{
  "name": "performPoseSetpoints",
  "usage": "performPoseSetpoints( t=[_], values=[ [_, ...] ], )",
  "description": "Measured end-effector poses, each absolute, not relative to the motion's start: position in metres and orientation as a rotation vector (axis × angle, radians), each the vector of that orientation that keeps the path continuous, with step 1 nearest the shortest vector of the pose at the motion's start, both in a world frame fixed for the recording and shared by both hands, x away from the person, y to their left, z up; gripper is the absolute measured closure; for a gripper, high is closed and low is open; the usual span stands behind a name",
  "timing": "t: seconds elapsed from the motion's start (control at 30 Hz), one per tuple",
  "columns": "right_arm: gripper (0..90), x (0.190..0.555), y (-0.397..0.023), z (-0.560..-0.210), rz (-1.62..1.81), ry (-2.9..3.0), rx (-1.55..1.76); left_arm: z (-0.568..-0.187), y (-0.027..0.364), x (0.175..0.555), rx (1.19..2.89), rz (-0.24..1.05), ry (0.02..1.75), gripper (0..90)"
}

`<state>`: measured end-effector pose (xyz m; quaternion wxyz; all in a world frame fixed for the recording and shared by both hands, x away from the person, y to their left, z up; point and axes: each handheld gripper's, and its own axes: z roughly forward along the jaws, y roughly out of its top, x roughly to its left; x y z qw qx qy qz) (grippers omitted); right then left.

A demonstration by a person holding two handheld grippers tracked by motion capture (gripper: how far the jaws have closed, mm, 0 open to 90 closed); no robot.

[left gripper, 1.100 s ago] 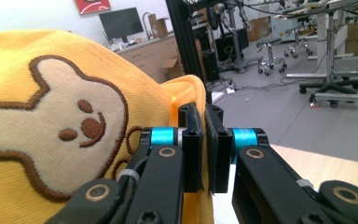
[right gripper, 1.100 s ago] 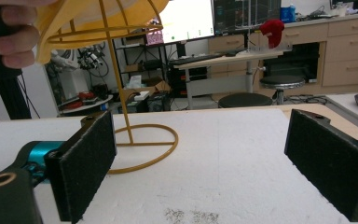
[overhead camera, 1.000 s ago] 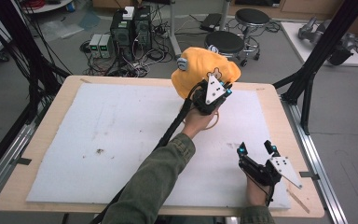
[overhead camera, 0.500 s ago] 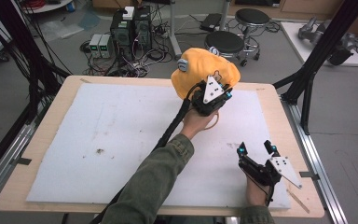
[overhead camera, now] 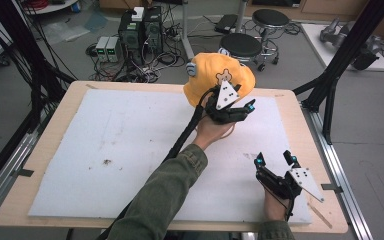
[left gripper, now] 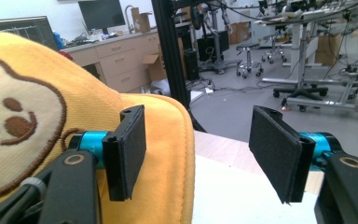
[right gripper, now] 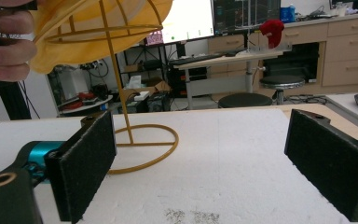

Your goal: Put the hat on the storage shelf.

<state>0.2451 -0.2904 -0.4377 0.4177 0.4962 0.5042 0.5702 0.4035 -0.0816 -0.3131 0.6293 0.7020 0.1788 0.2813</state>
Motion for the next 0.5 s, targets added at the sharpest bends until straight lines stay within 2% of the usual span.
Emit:
performPoseSetpoints(
  t=[0.1,0.5],
  values=[
    [7.8,0.245,-0.29,-0.438,1.429,1.268,1.244,-0.308,-0.078,0.403,1.581,0.645,0.411,33.0],
    [7.8,0.246,-0.29,-0.438,1.428,1.273,1.244,-0.298,-0.066,0.399,1.534,0.658,0.404,31.9]
  ],
)
